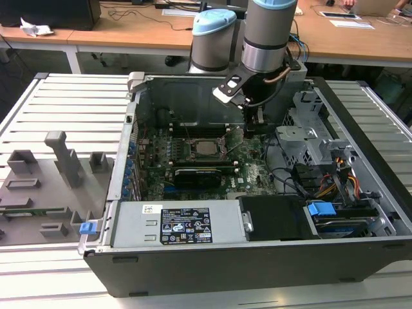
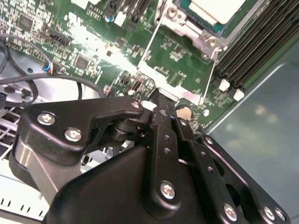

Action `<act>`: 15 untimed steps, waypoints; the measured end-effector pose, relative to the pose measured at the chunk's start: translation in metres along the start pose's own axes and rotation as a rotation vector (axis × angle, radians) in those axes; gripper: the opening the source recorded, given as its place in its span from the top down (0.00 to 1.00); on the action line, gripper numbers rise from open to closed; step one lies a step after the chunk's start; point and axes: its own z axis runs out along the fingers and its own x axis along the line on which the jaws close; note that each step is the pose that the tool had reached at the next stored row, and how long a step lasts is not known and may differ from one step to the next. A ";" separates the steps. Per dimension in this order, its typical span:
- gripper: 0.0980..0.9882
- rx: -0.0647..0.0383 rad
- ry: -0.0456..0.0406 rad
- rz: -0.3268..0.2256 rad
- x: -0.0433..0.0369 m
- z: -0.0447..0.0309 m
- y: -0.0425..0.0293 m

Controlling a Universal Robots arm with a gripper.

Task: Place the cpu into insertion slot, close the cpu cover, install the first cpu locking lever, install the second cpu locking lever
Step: 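Close the cpu cover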

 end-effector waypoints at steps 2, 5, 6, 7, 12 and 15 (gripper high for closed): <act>0.99 0.000 0.0000 0.000 0.0001 -0.0001 -0.0023; 0.99 0.000 0.0000 0.000 0.0002 -0.0003 -0.0057; 0.99 0.000 0.0000 0.000 0.0003 -0.0003 -0.0065; 0.99 0.000 0.0000 0.000 0.0003 -0.0004 -0.0073; 0.99 0.000 0.0000 0.000 0.0003 -0.0005 -0.0088; 0.99 0.000 0.0000 0.000 0.0004 -0.0005 -0.0098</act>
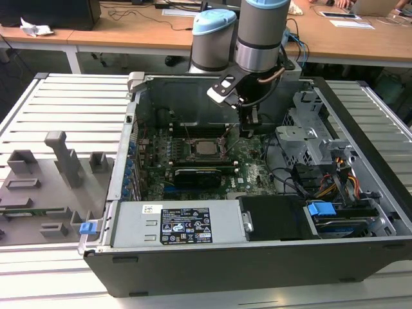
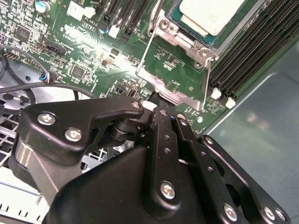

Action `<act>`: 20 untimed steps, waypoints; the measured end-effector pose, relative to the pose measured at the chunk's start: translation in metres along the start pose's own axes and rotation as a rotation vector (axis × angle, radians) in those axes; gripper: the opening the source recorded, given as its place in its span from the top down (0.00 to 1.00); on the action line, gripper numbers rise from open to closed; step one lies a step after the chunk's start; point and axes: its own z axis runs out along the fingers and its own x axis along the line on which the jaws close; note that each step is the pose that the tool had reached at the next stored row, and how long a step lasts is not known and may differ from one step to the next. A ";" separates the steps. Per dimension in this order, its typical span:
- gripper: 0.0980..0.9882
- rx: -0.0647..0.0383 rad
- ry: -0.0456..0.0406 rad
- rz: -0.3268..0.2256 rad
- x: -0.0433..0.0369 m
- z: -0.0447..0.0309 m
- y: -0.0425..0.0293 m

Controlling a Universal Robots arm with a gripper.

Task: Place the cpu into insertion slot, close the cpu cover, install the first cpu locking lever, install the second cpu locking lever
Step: 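Close the cpu cover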

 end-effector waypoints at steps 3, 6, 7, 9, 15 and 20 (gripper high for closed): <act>0.99 0.000 0.0000 0.000 0.0000 -0.0001 -0.0019; 0.99 0.000 0.0000 0.000 0.0001 -0.0002 -0.0028; 0.99 0.000 0.0000 0.000 0.0001 -0.0002 -0.0030; 0.99 0.000 0.0000 0.000 0.0001 -0.0002 -0.0037; 0.99 0.000 0.0000 0.000 0.0003 -0.0004 -0.0080; 0.99 0.000 0.0000 0.000 0.0005 -0.0007 -0.0118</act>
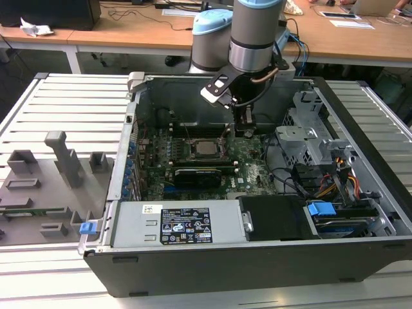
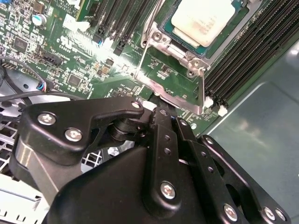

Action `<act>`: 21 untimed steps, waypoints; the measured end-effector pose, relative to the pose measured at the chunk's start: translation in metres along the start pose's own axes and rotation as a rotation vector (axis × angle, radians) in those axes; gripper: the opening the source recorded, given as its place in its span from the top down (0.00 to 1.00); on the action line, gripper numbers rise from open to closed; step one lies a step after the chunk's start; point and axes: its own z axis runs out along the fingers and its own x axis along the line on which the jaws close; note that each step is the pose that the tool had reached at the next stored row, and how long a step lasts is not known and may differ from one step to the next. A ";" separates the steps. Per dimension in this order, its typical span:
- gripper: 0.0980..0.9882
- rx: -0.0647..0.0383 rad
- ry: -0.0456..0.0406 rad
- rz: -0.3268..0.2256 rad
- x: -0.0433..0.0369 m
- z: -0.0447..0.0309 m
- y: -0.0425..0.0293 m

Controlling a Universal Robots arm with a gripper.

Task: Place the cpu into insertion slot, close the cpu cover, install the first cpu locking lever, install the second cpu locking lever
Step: 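Close the cpu cover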

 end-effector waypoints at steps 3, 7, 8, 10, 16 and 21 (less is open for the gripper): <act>0.99 0.000 0.0000 0.000 0.0001 -0.0002 -0.0033; 0.99 0.000 0.0000 0.000 0.0003 -0.0004 -0.0070; 0.99 0.000 0.0000 0.000 0.0003 -0.0004 -0.0073; 0.99 0.000 0.0000 0.000 0.0003 -0.0005 -0.0084; 0.99 0.000 0.0001 0.000 0.0005 -0.0006 -0.0120; 0.99 0.000 0.0000 0.000 0.0006 -0.0008 -0.0146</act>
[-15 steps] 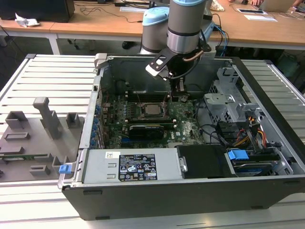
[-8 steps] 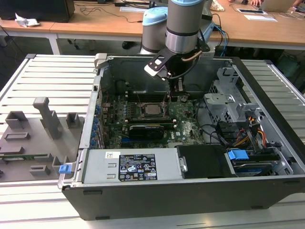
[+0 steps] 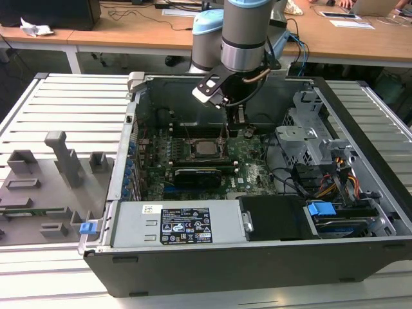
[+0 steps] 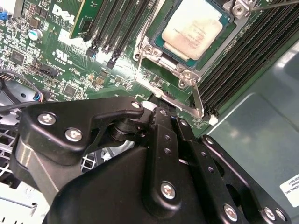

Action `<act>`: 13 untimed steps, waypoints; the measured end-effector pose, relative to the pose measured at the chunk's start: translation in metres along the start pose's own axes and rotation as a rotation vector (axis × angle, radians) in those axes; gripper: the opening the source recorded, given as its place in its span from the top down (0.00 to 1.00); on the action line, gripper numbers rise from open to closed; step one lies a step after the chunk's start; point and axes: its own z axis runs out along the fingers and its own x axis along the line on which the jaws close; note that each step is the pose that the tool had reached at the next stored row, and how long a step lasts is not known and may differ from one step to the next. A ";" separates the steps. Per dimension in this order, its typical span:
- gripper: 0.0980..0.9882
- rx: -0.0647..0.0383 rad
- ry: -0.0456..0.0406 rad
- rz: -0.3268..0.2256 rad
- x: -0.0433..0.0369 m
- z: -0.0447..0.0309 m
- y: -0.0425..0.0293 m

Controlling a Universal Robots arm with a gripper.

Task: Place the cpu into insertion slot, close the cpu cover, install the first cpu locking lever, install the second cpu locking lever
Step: 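Close the cpu cover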

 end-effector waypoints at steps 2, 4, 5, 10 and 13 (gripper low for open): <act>0.99 0.000 0.0000 0.000 0.0000 0.0000 -0.0011; 0.99 0.000 0.0000 0.000 0.0001 -0.0002 -0.0028; 0.99 0.000 0.0000 0.000 0.0002 -0.0002 -0.0036; 0.99 0.000 0.0000 0.000 0.0003 -0.0004 -0.0077; 0.99 0.000 0.0001 0.000 0.0004 -0.0005 -0.0102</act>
